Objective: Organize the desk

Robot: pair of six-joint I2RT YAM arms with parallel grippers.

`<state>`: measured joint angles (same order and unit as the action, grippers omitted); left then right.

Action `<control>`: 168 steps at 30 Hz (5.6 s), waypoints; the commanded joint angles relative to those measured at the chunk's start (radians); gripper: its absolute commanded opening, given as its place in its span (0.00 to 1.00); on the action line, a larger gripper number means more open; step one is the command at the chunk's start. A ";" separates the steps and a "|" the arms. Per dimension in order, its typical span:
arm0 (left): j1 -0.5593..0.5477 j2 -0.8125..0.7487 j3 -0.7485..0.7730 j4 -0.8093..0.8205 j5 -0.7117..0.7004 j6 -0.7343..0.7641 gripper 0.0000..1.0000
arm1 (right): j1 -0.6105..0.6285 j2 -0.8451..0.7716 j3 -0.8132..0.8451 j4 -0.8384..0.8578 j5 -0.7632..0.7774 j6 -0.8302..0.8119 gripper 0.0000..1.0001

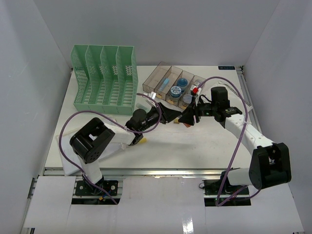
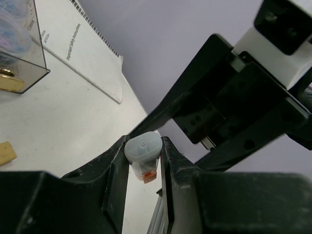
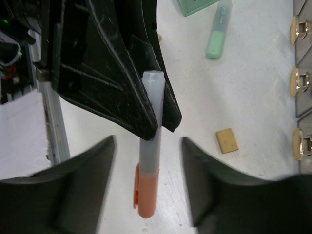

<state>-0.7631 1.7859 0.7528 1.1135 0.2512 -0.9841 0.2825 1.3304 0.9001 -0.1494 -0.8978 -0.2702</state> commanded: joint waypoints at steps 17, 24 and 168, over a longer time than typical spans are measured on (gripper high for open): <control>0.201 0.078 0.775 -1.195 -0.166 0.717 0.14 | -0.113 -0.189 -0.031 -0.068 0.175 -0.255 0.90; 0.204 0.326 1.164 -1.331 -0.357 0.874 0.14 | -0.118 -0.194 -0.049 -0.056 0.175 -0.256 0.90; 0.038 -0.150 0.164 -0.519 -0.176 -0.060 0.10 | 0.093 -0.038 -0.150 0.351 0.220 0.195 0.46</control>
<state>-0.7206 1.6482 0.8438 0.6338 0.0496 -1.1038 0.3767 1.3065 0.7551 0.1597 -0.6800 -0.0721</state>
